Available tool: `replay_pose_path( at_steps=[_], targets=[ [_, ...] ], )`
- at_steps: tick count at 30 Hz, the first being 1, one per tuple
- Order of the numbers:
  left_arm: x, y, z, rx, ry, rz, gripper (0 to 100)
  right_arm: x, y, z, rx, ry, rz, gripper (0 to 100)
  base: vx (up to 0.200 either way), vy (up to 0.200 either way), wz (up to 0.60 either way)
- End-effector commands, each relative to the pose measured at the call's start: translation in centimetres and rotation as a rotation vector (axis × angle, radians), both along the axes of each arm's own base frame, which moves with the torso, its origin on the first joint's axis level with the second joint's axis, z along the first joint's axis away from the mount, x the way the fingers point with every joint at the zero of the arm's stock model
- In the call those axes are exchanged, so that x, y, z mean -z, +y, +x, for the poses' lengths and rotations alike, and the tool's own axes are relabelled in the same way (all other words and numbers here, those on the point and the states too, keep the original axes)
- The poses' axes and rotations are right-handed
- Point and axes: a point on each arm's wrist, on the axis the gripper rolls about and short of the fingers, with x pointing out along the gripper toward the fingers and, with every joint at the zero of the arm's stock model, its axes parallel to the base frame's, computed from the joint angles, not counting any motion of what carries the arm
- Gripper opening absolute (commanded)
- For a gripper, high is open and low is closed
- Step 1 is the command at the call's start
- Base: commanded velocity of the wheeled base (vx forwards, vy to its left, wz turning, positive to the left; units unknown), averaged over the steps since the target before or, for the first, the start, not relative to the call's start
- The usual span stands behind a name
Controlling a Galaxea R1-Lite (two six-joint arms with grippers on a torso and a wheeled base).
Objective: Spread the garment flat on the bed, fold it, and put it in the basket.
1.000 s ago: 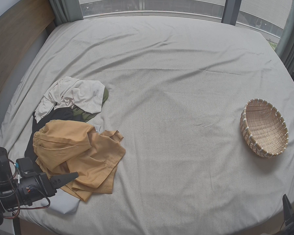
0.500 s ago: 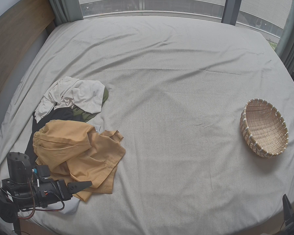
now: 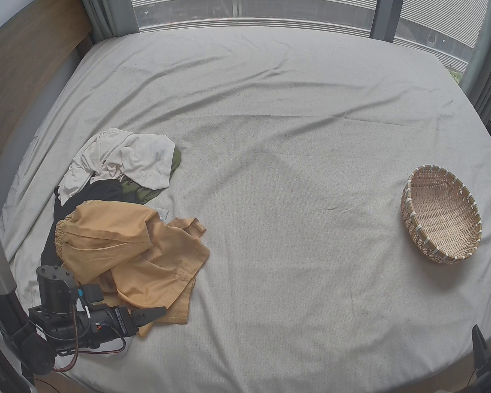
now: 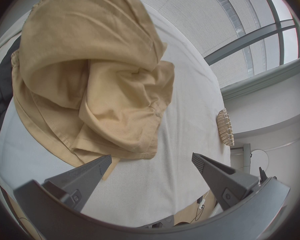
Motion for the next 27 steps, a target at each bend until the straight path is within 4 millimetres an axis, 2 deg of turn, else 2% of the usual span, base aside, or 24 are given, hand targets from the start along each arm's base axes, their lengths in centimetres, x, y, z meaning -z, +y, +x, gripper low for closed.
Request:
replay_pose_path(
  at_steps=[1, 12, 21, 27],
  targets=[
    [2.3, 0.0, -0.1, -0.014, 0.102, 0.033, 100, 0.5, 0.0, 0.0, -0.001, 0.000, 0.000, 100, 0.000, 0.000, 0.00],
    [2.6, 0.1, 0.4, -0.021, 0.084, 0.030, 100, 0.5, 0.0, 0.0, -0.001, 0.000, 0.000, 100, 0.000, 0.000, 0.00],
    [4.2, -0.2, 1.5, -0.059, 0.036, 0.051, 100, 0.5, 0.0, 0.0, -0.001, 0.000, 0.000, 100, 0.000, 0.000, 0.00],
    [4.0, -0.3, 2.2, -0.061, 0.003, 0.040, 100, 0.5, 0.0, 0.0, -0.001, 0.000, 0.000, 100, 0.000, 0.000, 0.00]
  ],
)
